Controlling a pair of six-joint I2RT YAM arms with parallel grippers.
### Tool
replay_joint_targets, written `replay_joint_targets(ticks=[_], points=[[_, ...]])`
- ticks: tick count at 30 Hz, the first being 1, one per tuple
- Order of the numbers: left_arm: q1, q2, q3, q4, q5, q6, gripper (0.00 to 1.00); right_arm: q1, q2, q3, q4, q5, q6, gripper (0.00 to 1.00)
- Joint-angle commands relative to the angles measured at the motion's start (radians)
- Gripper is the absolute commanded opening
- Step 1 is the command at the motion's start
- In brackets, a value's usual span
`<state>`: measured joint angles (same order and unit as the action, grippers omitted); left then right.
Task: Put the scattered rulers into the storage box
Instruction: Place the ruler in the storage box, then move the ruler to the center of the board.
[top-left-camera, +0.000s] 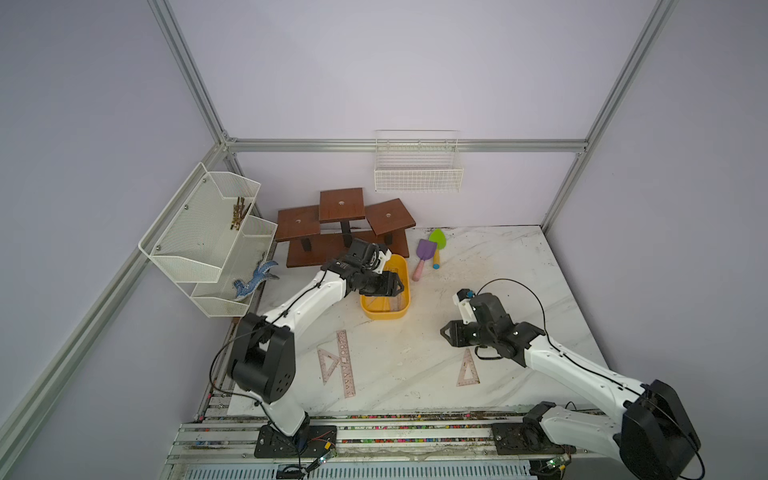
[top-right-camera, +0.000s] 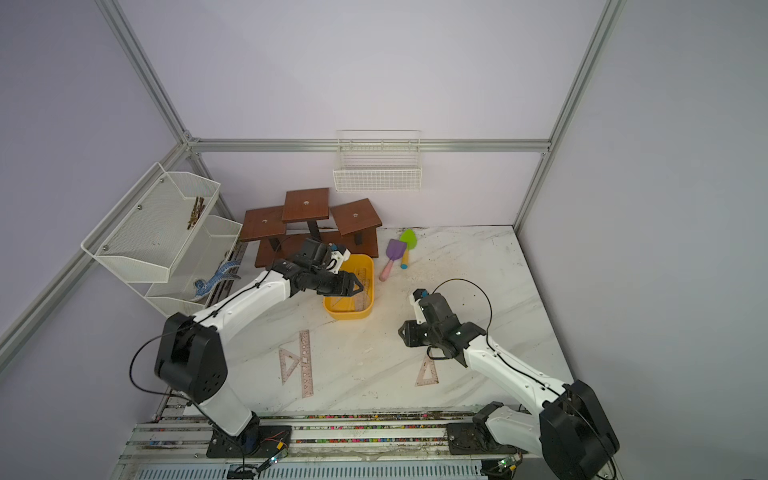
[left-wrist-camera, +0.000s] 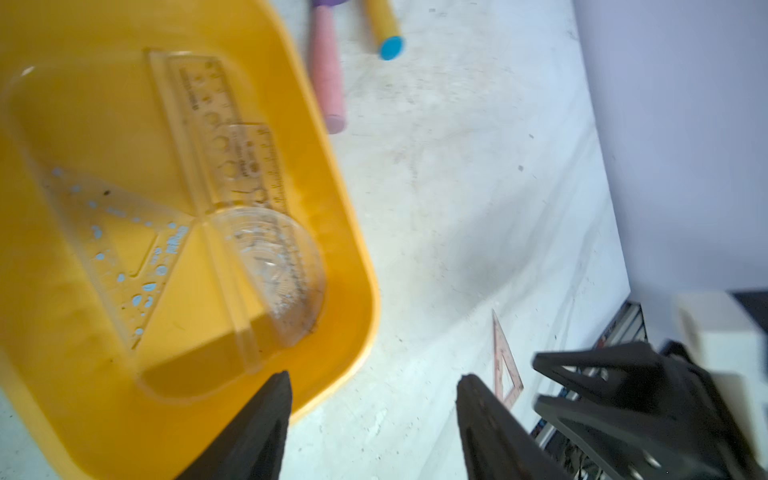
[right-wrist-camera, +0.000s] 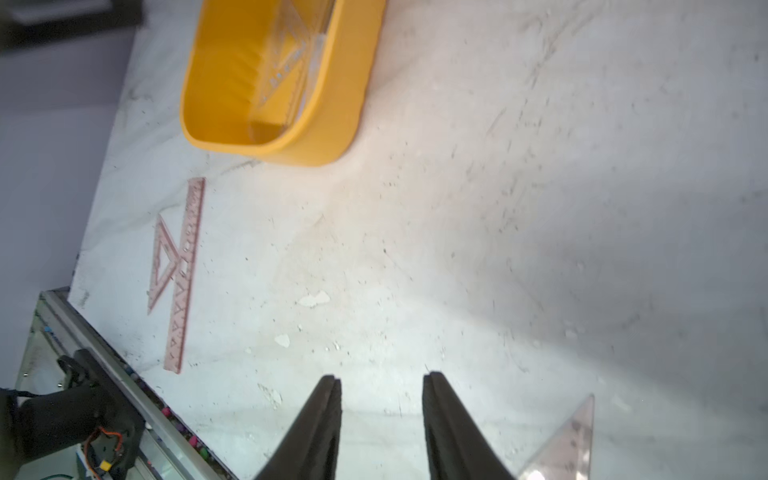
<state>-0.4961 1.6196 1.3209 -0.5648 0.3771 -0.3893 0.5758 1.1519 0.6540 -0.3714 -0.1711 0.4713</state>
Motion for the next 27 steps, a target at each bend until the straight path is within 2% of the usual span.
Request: replay_joint_targets(ticks=[1, 4, 7, 15, 21, 27], points=[[-0.098, -0.090, -0.148, 0.055, -0.066, -0.035, 0.71, 0.069, -0.020, -0.069, -0.131, 0.178, 0.156, 0.44], [-0.125, -0.168, -0.246, 0.086, -0.076, -0.058, 0.73, 0.161, -0.020, -0.079, -0.180, 0.240, 0.255, 0.47], [-0.154, -0.198, -0.311, 0.139, -0.048, -0.068, 0.81, 0.233, -0.024, -0.075, -0.204, 0.279, 0.320, 0.52], [-0.170, -0.190, -0.386, 0.194, -0.033, -0.083, 0.82, 0.239, 0.007, -0.120, -0.238, 0.313, 0.422, 0.52], [-0.170, -0.166, -0.396, 0.197, -0.023, -0.078, 0.83, 0.239, 0.036, -0.145, -0.178, 0.308, 0.432, 0.51], [-0.165, -0.165, -0.407, 0.202, -0.028, -0.077, 0.83, 0.239, 0.131, -0.143, -0.110, 0.289, 0.423, 0.42]])
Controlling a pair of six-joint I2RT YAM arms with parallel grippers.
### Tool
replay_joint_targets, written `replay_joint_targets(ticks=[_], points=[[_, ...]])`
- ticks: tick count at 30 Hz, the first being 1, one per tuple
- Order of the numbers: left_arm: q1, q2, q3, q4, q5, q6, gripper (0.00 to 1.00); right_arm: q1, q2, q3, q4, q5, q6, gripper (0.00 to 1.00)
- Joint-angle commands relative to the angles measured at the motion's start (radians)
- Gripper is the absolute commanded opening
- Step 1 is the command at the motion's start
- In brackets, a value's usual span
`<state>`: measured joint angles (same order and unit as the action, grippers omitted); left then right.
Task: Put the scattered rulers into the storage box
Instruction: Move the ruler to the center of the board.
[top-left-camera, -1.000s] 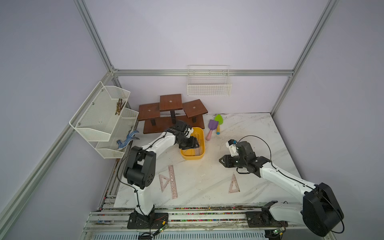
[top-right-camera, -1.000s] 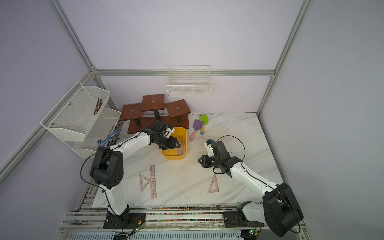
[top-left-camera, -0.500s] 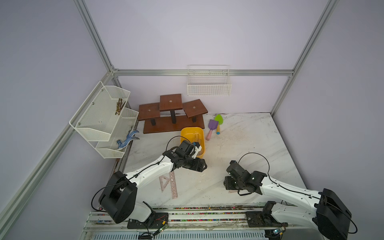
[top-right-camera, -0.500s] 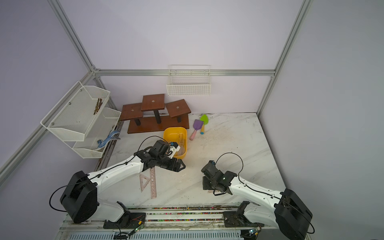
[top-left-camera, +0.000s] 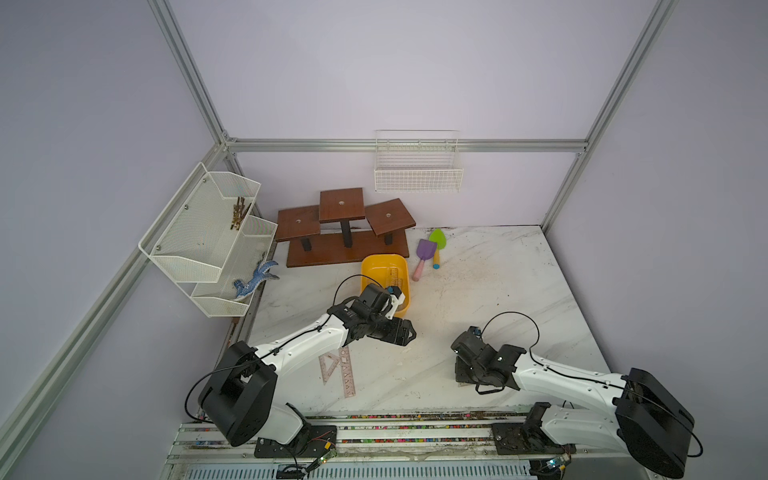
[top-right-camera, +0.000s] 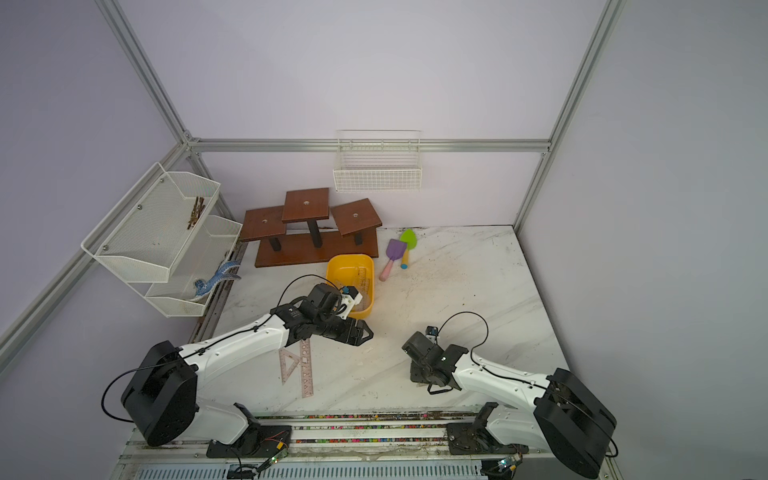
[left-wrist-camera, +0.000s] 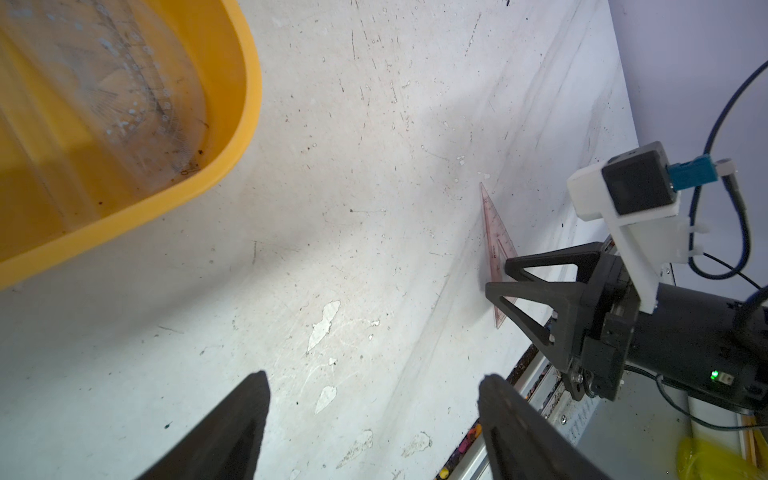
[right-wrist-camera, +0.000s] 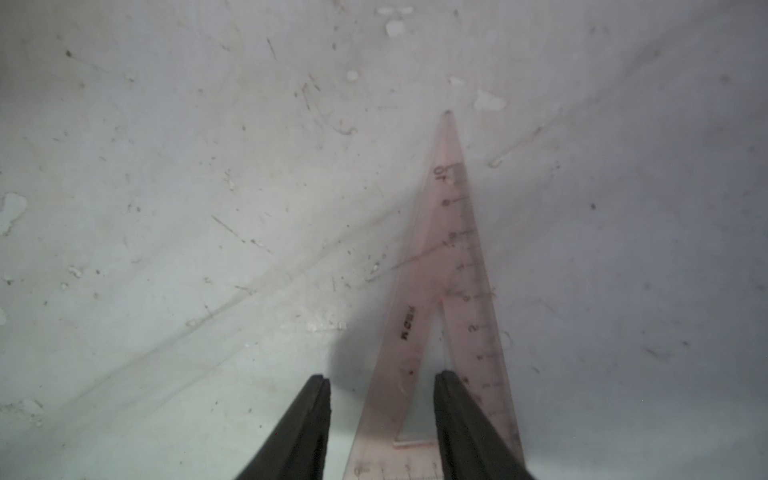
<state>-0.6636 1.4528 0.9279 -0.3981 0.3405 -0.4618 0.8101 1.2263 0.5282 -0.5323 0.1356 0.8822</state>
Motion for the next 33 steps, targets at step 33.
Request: replay_joint_targets(ticks=[33], points=[[0.035, -0.115, -0.144, 0.105, 0.100, -0.090, 0.79, 0.114, 0.129, 0.094, 0.264, -0.063, -0.192, 0.49]])
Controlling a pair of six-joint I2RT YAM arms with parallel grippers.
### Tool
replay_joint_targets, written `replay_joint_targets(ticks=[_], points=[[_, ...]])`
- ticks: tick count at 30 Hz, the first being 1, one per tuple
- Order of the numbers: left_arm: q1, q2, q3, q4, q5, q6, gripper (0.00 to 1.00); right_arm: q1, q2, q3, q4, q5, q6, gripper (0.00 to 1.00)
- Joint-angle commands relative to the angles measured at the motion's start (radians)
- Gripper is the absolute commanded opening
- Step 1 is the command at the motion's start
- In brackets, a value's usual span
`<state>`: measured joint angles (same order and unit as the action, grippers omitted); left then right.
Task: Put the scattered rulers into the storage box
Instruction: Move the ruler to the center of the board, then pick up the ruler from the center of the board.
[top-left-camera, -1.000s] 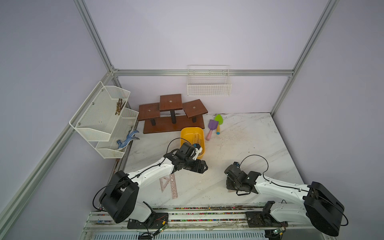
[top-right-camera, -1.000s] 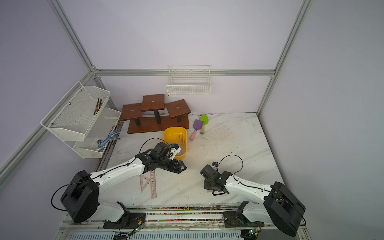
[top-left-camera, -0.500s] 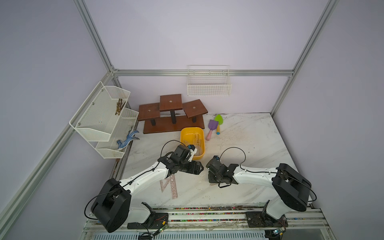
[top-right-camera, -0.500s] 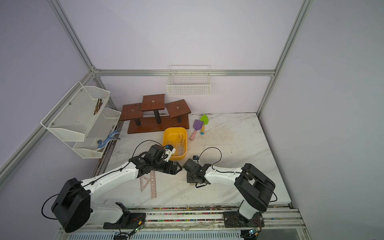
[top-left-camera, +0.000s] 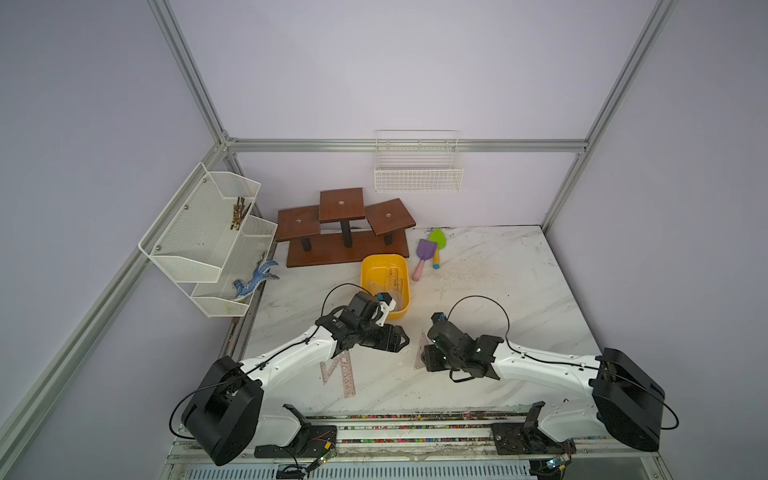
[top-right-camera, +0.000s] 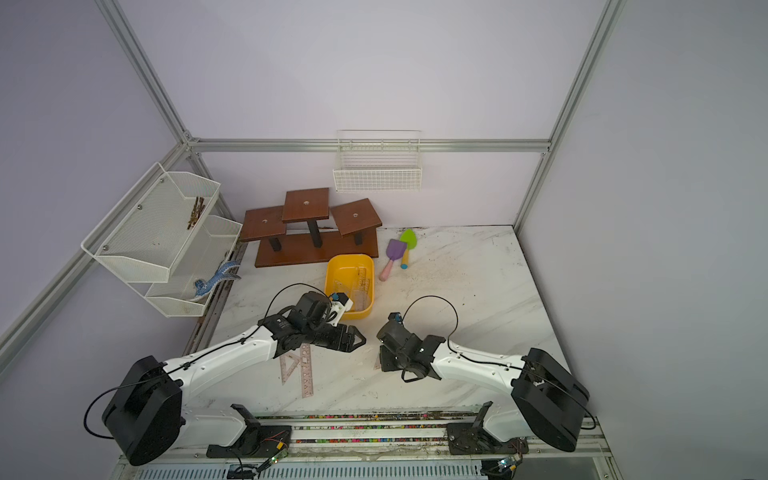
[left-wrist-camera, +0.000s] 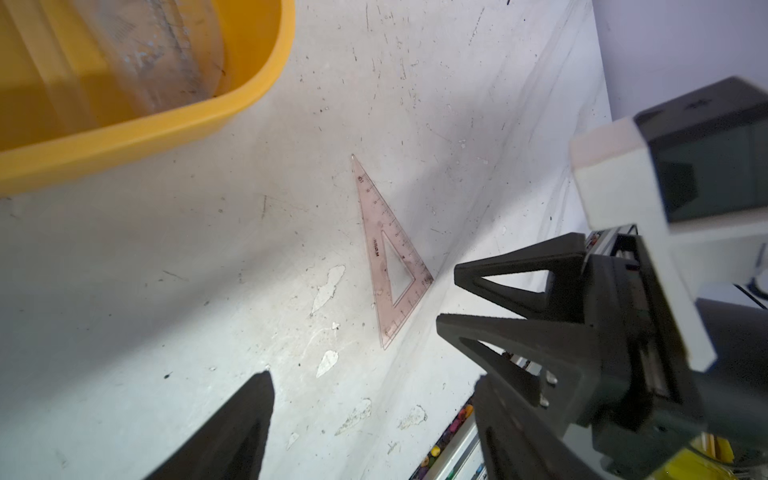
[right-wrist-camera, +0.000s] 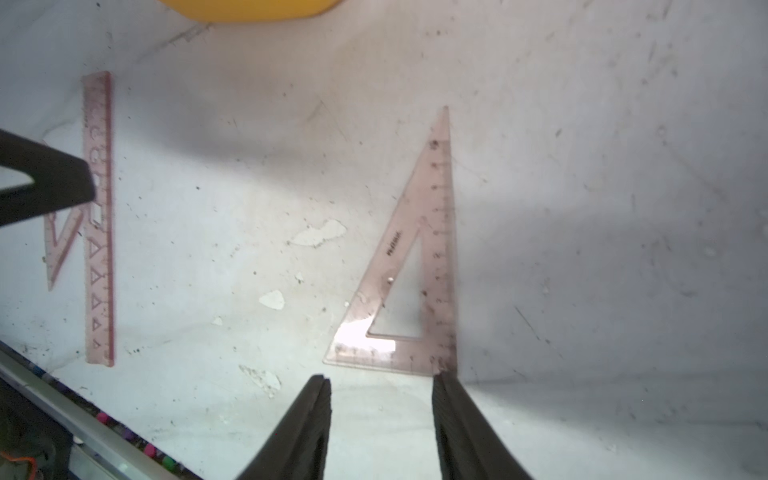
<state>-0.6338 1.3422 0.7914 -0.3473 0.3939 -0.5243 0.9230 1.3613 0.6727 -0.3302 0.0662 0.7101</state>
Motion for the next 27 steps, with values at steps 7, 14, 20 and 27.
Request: replay_joint_targets(ticks=[7, 14, 20, 27], points=[[0.005, -0.017, -0.049, 0.077, 0.047, -0.046, 0.79, 0.000, 0.040, -0.096, 0.138, -0.038, -0.021, 0.48], [0.006, -0.024, -0.068, 0.080, 0.031, -0.049, 0.79, 0.001, 0.056, -0.091, 0.198, -0.083, -0.028, 0.46], [0.006, -0.024, -0.077, 0.085, 0.033, -0.051, 0.79, 0.001, 0.076, -0.072, 0.226, -0.121, -0.033, 0.44], [0.006, -0.038, -0.098, 0.085, 0.055, -0.056, 0.79, -0.014, -0.053, -0.121, 0.228, -0.052, -0.028, 0.43]])
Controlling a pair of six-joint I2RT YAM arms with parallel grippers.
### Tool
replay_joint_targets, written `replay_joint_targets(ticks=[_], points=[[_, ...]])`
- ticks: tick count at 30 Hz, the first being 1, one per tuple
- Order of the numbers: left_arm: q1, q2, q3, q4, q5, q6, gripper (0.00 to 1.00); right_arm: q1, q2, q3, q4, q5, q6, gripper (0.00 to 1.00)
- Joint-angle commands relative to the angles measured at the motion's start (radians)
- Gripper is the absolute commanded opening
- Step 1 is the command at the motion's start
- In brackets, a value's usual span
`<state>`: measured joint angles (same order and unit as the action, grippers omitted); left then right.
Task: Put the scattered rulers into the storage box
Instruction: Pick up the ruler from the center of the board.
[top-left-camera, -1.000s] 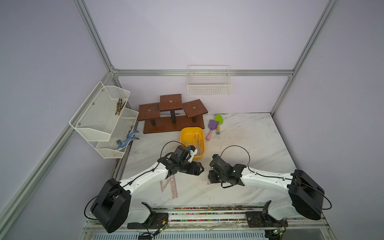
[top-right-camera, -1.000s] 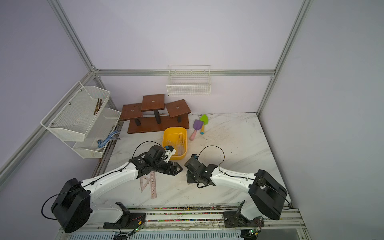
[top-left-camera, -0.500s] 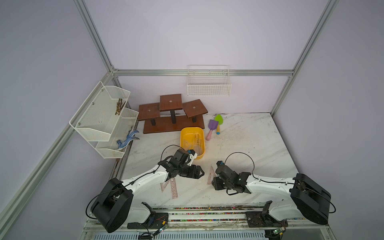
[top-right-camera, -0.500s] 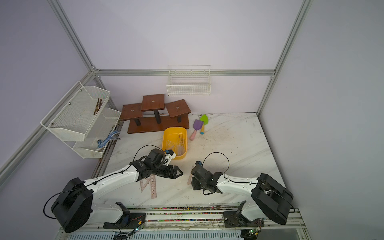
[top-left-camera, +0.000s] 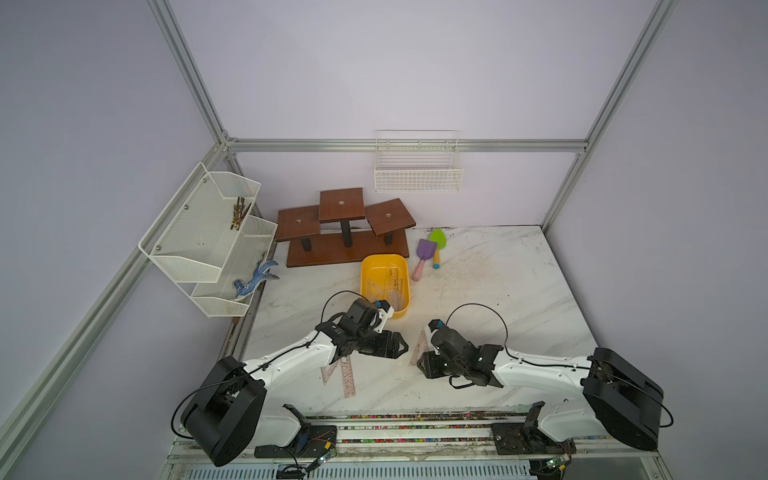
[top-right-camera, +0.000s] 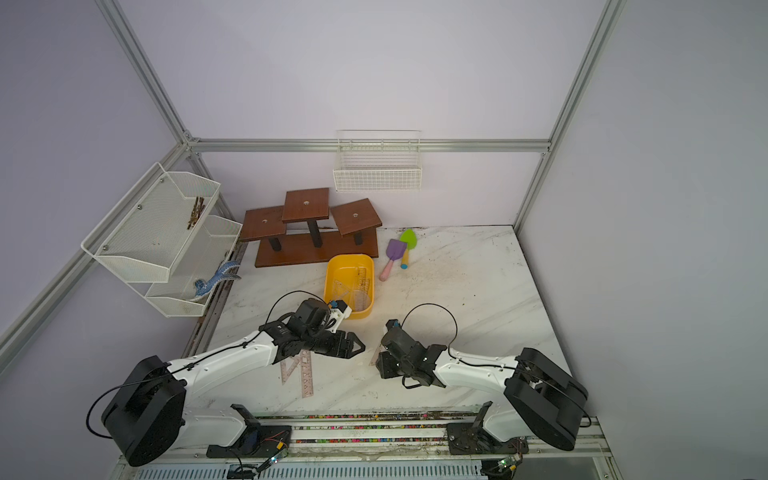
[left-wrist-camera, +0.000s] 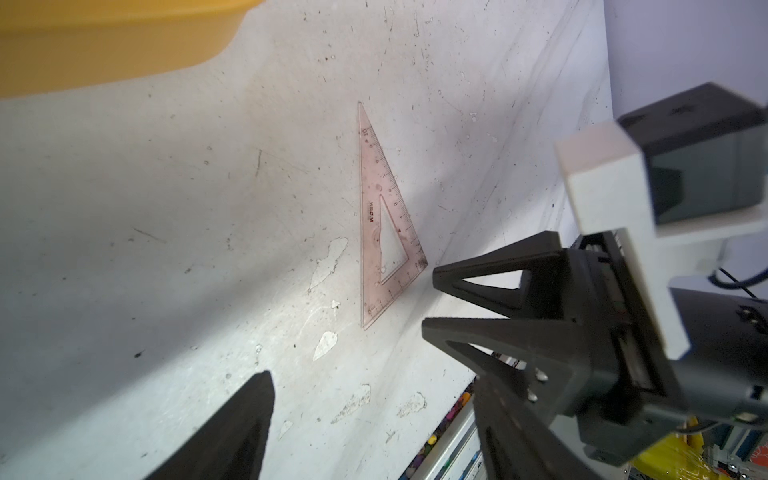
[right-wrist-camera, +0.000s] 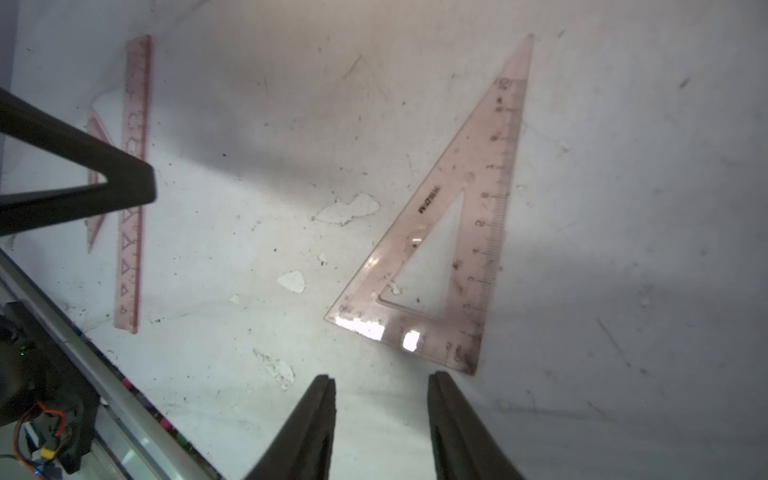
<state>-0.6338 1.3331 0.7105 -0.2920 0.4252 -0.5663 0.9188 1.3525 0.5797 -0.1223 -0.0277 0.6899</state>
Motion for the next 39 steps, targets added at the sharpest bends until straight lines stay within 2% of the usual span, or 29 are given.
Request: replay_joint_targets(ticks=[1, 4, 15, 20, 24, 28, 30, 39], points=[[0.006, -0.029, -0.021, 0.031, 0.027, -0.015, 0.79, -0.022, -0.046, -0.046, 0.033, 0.044, -0.003, 0.43], [0.007, -0.029, -0.031, 0.044, 0.038, -0.023, 0.79, -0.052, -0.029, -0.085, 0.079, 0.019, 0.008, 0.44], [0.012, -0.020, -0.041, 0.064, 0.057, -0.028, 0.79, -0.054, 0.052, -0.083, 0.183, -0.083, 0.006, 0.43], [0.042, -0.009, -0.064, 0.092, 0.109, -0.041, 0.79, -0.068, 0.004, -0.061, 0.145, -0.071, -0.023, 0.41], [0.041, 0.029, -0.067, 0.123, 0.166, -0.046, 0.77, -0.155, -0.036, -0.107, 0.244, -0.150, -0.044, 0.33], [0.048, 0.096, -0.049, 0.102, 0.182, -0.004, 0.77, -0.212, 0.039, -0.095, 0.300, -0.224, -0.082, 0.23], [0.049, 0.138, -0.051, 0.141, 0.229, -0.010, 0.75, -0.232, 0.078, -0.084, 0.312, -0.255, -0.099, 0.18], [0.049, 0.167, -0.045, 0.123, 0.220, -0.014, 0.74, -0.259, 0.125, -0.081, 0.357, -0.285, -0.113, 0.16]])
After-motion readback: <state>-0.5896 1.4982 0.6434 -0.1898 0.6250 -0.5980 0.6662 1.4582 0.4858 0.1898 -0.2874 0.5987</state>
